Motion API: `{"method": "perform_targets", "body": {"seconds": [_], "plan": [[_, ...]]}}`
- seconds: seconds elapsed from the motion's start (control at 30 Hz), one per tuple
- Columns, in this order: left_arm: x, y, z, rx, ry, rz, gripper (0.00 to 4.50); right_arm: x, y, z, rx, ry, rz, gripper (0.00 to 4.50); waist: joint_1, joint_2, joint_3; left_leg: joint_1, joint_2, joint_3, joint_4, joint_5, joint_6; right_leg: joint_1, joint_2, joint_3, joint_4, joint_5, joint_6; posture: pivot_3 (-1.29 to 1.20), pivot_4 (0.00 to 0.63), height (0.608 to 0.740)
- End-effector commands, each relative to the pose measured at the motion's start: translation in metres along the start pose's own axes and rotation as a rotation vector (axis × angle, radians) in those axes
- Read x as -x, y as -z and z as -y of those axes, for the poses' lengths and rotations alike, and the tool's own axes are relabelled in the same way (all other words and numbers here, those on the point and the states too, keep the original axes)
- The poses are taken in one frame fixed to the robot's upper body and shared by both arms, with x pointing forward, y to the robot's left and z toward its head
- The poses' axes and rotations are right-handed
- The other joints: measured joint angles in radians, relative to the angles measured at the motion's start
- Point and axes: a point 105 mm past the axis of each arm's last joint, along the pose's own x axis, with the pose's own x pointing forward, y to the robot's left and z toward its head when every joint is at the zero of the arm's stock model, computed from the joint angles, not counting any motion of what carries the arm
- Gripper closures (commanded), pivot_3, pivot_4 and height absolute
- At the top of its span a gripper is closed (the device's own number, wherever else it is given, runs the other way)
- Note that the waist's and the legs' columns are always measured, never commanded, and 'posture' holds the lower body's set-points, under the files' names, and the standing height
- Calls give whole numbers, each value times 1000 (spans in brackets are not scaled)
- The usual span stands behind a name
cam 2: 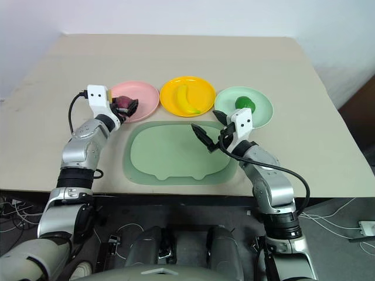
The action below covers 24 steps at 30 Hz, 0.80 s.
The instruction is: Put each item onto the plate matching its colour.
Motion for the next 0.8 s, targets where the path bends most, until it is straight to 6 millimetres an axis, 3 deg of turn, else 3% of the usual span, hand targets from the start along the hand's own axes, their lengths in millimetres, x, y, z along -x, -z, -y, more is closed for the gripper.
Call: {"method": "perform_targets", "body": {"seconds": [0.03, 0.27, 0.43, 0.8], "plan": [[5, -25, -2, -69, 6, 69, 14, 4, -12, 1, 33, 7, 47, 0, 0, 0, 0, 0, 0, 0, 0, 0, 0, 0, 0, 0, 0, 0, 0, 0, 150, 695], [34, -45, 3, -186, 59, 161, 14, 11, -10, 2, 27, 14, 48, 0, -2, 0, 0, 0, 0, 0, 0, 0, 0, 0, 0, 0, 0, 0, 0, 0, 150, 695], [71, -62, 6, -180, 141, 297, 14, 15, -11, 2, 12, 12, 59, 0, -1, 0, 0, 0, 0, 0, 0, 0, 0, 0, 0, 0, 0, 0, 0, 0, 150, 695], [141, -24, -5, -124, 256, 284, 14, 18, 1, -3, -43, -35, 14, 0, 1, 0, 0, 0, 1, -1, 0, 0, 0, 0, -1, 0, 0, 0, 0, 0, 150, 695]]}}
